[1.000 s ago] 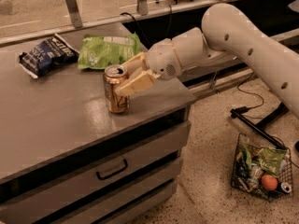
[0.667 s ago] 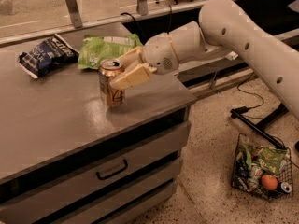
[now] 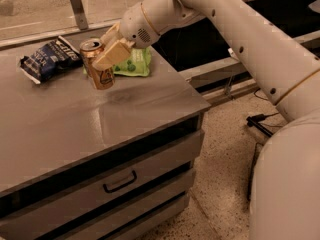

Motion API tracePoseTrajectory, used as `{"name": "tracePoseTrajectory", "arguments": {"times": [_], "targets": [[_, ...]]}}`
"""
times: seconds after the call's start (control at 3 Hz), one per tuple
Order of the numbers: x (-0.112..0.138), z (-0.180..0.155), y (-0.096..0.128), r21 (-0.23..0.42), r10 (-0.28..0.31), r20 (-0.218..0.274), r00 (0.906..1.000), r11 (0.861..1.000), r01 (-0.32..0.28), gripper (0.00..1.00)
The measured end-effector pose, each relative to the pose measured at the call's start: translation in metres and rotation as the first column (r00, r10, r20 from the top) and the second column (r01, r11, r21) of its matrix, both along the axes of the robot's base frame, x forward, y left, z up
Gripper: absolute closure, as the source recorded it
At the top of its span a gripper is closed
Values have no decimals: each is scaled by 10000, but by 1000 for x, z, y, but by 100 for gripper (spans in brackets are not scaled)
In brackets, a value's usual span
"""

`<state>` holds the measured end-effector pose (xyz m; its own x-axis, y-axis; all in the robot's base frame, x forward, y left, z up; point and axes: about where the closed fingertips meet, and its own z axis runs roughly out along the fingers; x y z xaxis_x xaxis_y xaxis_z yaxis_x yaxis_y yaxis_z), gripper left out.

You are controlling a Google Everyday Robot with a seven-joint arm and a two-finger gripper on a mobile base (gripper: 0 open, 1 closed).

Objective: Move orange can near blue chip bag

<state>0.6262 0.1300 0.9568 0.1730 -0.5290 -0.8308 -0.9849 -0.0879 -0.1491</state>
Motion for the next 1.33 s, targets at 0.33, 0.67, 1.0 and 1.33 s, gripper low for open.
{"name": "tracePoseTrajectory", "arguments": {"times": [0.33, 0.67, 1.0, 1.33], "targets": [[1, -2, 3, 6, 16, -45, 10000, 10000, -16, 100], [10, -15, 21, -196, -64, -170, 9998, 9998, 61, 100], [23, -29, 47, -371, -178, -148, 9997, 9992, 172, 100], [36, -36, 73, -277, -147, -9, 9999, 9995, 146, 100]]}}
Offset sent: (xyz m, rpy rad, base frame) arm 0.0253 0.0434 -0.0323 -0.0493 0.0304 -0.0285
